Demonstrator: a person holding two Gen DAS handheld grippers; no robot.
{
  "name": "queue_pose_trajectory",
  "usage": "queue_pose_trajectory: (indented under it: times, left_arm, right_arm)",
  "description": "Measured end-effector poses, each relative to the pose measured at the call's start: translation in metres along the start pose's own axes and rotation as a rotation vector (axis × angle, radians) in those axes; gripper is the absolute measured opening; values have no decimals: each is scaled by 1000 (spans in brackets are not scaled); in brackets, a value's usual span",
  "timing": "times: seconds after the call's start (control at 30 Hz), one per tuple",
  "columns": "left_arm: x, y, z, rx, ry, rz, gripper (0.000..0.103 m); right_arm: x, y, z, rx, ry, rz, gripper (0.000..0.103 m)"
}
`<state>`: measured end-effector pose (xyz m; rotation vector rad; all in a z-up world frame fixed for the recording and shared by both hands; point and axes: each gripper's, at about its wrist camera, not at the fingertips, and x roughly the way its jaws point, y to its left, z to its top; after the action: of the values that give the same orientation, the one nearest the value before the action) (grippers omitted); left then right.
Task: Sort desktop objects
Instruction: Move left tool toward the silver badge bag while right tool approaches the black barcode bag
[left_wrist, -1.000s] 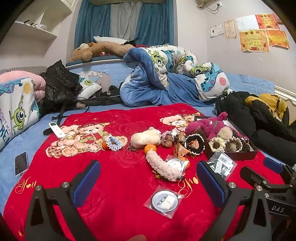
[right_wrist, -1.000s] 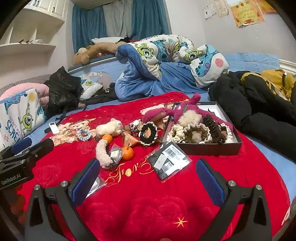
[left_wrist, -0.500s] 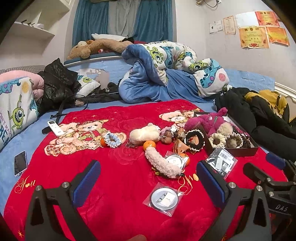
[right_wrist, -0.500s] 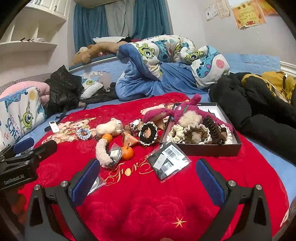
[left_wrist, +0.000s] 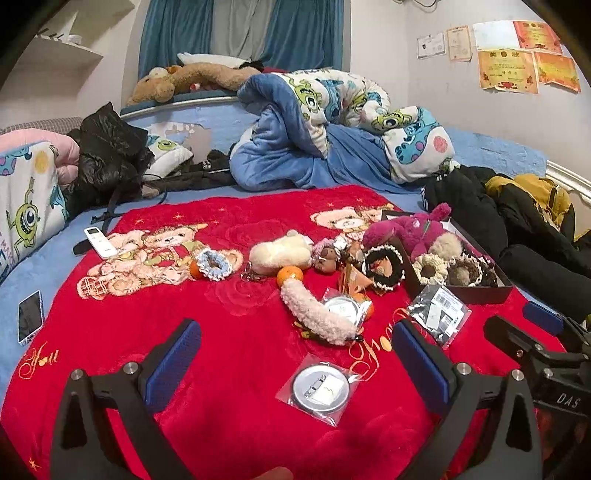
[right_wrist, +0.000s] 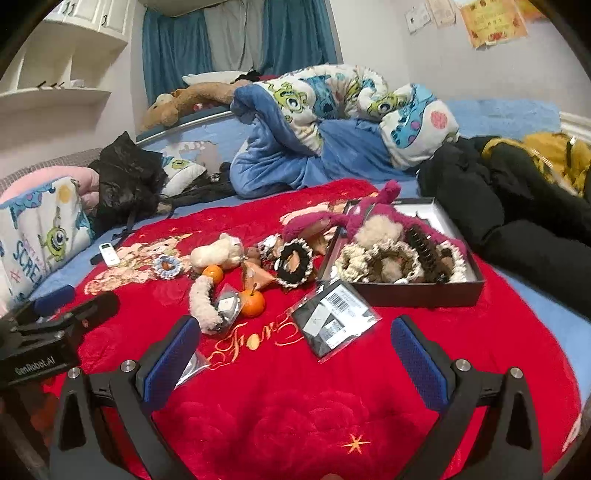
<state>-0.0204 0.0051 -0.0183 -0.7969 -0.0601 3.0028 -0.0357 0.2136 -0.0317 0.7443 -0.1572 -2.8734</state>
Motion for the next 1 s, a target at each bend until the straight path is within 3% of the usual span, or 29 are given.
queue_pose_trajectory:
  times: [0.17, 0.37, 1.0]
  left_arm:
    - [10, -2, -2, -11, 27, -10, 103]
    - [35, -1, -9, -34, 133, -38, 103]
    - [123, -11, -35, 103, 318, 72, 103]
  right_arm:
    - [8, 1, -1, -21, 11, 11, 103]
    - [29, 2, 1, -61, 74, -16, 103]
    - [123, -32, 2, -40, 287, -64, 103]
